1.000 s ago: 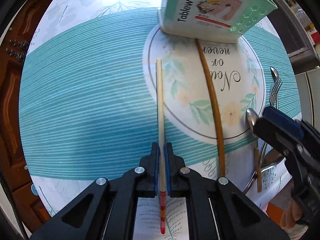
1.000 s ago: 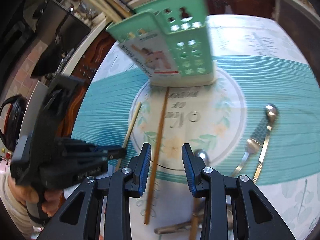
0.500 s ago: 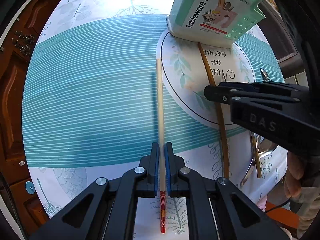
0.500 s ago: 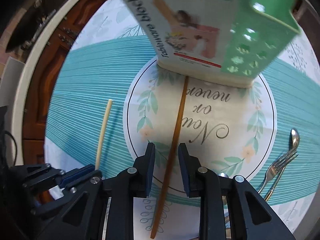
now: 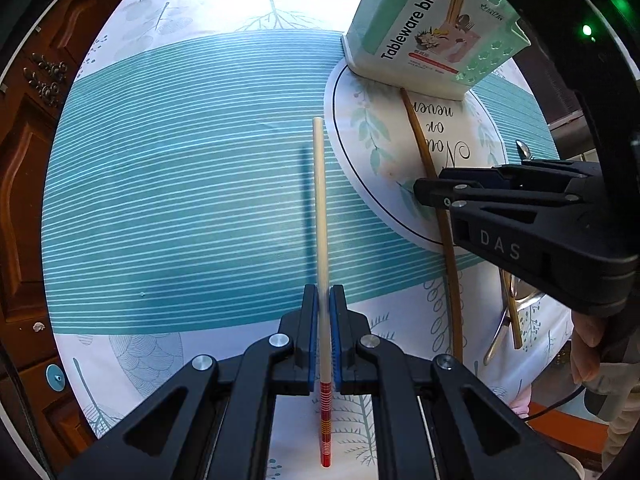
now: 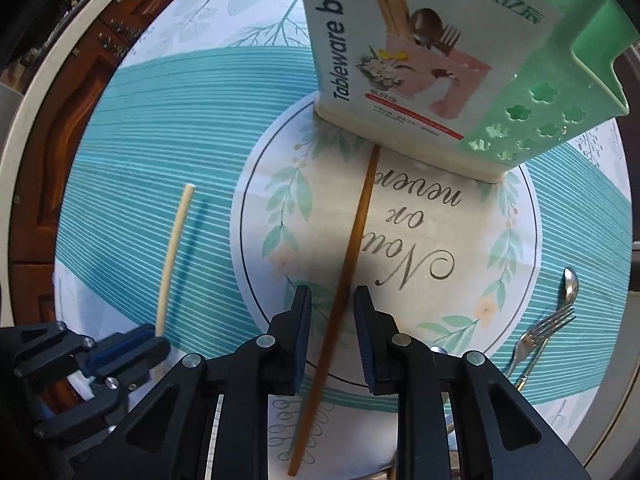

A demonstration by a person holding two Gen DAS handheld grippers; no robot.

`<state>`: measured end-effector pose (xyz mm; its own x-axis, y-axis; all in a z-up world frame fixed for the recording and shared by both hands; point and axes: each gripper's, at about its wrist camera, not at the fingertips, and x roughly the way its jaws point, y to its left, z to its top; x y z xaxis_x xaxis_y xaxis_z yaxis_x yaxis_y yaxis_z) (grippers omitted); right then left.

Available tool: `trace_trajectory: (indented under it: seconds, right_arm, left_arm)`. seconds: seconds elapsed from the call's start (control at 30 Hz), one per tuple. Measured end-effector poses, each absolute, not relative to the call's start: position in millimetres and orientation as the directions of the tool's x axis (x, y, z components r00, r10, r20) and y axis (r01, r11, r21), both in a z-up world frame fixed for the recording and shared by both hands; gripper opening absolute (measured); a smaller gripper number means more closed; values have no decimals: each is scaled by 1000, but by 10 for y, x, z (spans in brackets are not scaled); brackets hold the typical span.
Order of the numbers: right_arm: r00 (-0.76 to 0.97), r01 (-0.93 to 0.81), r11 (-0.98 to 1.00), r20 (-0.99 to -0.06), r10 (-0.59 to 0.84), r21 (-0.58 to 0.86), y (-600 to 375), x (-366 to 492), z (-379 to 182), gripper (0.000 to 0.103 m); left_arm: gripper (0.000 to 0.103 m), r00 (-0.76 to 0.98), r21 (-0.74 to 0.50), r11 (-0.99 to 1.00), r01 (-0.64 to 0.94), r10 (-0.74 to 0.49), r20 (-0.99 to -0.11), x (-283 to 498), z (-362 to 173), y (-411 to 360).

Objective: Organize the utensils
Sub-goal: 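Lift both chopsticks upright and carry them over the green holder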

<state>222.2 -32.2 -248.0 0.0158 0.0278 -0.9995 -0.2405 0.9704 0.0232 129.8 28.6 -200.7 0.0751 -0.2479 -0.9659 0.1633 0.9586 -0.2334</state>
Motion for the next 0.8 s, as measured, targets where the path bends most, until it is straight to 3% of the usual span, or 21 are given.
trace_trajectory:
  seconds: [0.1, 0.23, 0.43, 0.6, 0.8]
  right_arm:
    - [14, -245, 969, -1000, 27, 23, -312, 2225, -2465, 20]
    - [28, -252, 968, -999, 26, 18, -309, 2198, -2439, 7]
    - [77, -199, 965, -979, 188, 169, -551, 2031, -2219, 6]
    - [205, -176, 912, -893, 401, 370, -796, 1715, -1812, 6]
    - [388, -223, 896, -808, 443, 384, -1087, 1444, -1217, 6]
  left_arm:
    - [4, 76, -243, 956, 162, -258, -963, 1299, -1986, 308]
    - [4, 90, -254, 954, 161, -271, -958, 1296, -1925, 331]
    - [4, 177, -249, 956, 158, -275, -945, 1232, -1681, 385]
    - [3, 302, -198, 965, 172, -243, -922, 1125, -1361, 341]
    - [3, 473, -154, 963, 222, -244, -847, 1060, -808, 111]
